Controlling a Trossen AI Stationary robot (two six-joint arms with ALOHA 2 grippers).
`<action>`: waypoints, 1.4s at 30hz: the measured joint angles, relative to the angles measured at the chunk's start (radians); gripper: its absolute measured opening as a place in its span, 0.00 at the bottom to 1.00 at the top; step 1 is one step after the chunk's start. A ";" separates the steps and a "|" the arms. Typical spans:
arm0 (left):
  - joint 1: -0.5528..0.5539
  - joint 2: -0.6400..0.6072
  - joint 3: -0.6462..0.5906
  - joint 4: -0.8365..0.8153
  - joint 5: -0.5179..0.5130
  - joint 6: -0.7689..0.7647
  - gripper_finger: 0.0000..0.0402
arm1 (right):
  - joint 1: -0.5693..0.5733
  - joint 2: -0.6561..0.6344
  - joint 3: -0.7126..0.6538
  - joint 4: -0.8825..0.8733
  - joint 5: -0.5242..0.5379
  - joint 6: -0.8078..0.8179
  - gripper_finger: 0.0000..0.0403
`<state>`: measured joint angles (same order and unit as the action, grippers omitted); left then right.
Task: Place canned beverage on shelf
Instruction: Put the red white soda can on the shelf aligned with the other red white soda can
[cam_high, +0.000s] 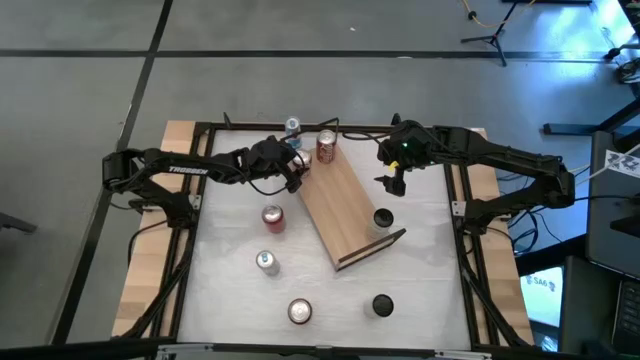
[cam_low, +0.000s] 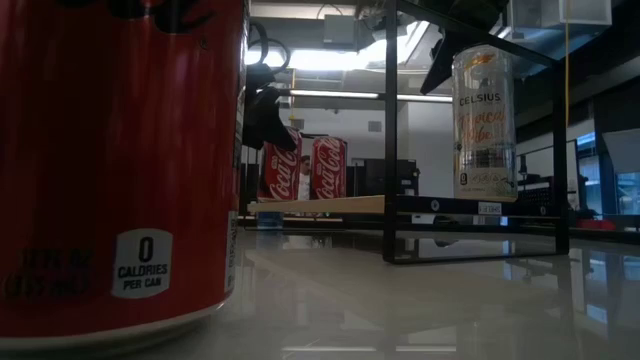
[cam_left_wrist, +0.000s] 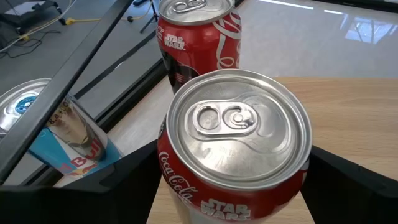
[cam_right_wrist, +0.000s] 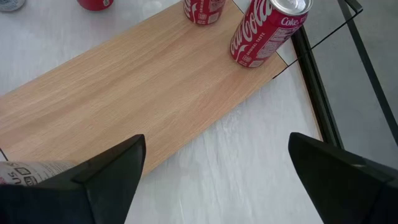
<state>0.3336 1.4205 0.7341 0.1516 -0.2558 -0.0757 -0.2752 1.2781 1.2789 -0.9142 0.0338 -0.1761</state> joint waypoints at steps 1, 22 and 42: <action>0.000 0.000 0.000 0.000 0.000 0.000 0.80 | 0.000 0.000 0.000 0.000 0.000 0.000 0.97; 0.000 0.000 0.000 0.000 0.002 -0.004 0.81 | 0.000 0.000 0.000 0.000 0.000 0.000 0.97; 0.019 0.000 0.000 0.001 0.014 -0.055 0.81 | 0.000 0.000 0.000 0.000 0.000 0.000 0.97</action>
<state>0.3523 1.4208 0.7338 0.1529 -0.2413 -0.1303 -0.2752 1.2785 1.2789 -0.9142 0.0338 -0.1764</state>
